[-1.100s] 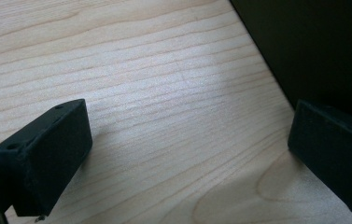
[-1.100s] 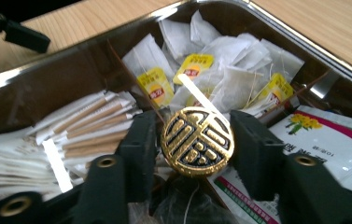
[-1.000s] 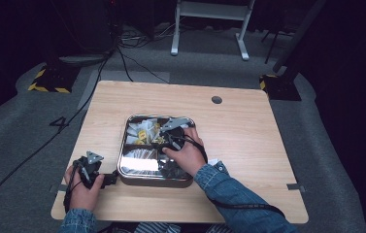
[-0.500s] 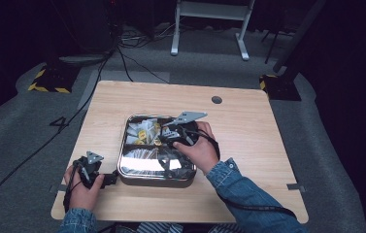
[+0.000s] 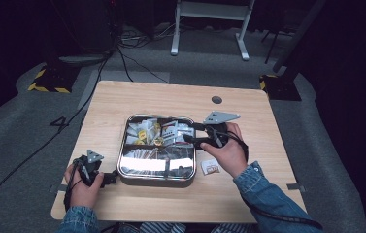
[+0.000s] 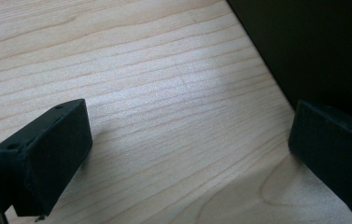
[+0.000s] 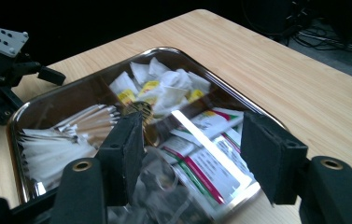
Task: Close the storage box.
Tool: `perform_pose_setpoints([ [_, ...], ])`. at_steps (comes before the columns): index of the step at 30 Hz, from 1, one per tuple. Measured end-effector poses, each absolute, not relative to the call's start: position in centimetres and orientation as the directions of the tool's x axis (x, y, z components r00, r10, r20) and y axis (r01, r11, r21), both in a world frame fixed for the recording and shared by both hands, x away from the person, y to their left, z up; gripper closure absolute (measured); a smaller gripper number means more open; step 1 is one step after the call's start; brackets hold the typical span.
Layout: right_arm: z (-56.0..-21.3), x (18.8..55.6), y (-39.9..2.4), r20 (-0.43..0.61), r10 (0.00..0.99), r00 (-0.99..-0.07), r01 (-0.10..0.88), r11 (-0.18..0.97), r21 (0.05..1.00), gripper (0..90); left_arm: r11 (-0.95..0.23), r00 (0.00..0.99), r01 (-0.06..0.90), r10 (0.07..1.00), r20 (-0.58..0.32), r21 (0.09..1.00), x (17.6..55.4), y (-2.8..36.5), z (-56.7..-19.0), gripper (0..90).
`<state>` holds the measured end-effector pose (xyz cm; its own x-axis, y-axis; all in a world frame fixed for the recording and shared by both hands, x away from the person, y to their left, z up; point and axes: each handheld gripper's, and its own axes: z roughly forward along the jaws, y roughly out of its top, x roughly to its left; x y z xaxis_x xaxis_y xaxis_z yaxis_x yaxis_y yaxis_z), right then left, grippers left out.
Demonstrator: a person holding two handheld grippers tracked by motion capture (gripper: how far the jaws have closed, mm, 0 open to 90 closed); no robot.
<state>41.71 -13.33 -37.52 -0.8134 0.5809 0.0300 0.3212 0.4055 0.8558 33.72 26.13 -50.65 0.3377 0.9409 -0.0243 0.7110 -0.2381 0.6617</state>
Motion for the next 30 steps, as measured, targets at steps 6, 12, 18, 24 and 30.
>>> perform_pose_setpoints([
  [6,-37.2,41.3,-16.7,0.023,0.603,-0.797,0.33,0.403,0.853,39.1,-0.239,0.338,0.711,0.941,-0.023,0.661,33.7,26.1,-50.6,0.0],
  [12,-38.0,41.3,-20.2,0.015,0.627,-0.779,0.345,0.409,0.845,38.5,-0.236,0.336,0.714,0.942,-0.026,0.659,33.6,26.1,-50.6,0.0],
  [18,-39.0,41.2,-23.6,0.052,0.647,-0.761,0.37,0.367,0.854,37.1,-0.229,0.325,0.713,0.945,-0.023,0.662,33.4,26.0,-50.7,0.1],
  [24,-40.5,41.3,-26.5,0.054,0.678,-0.733,0.396,0.36,0.844,36.3,-0.227,0.323,0.715,0.946,-0.024,0.662,33.4,26.0,-50.7,0.1],
  [30,-42.7,41.3,-28.7,0.097,0.714,-0.693,0.448,0.322,0.834,36.4,-0.229,0.324,0.714,0.946,-0.023,0.662,33.4,26.0,-50.7,0.1],
])
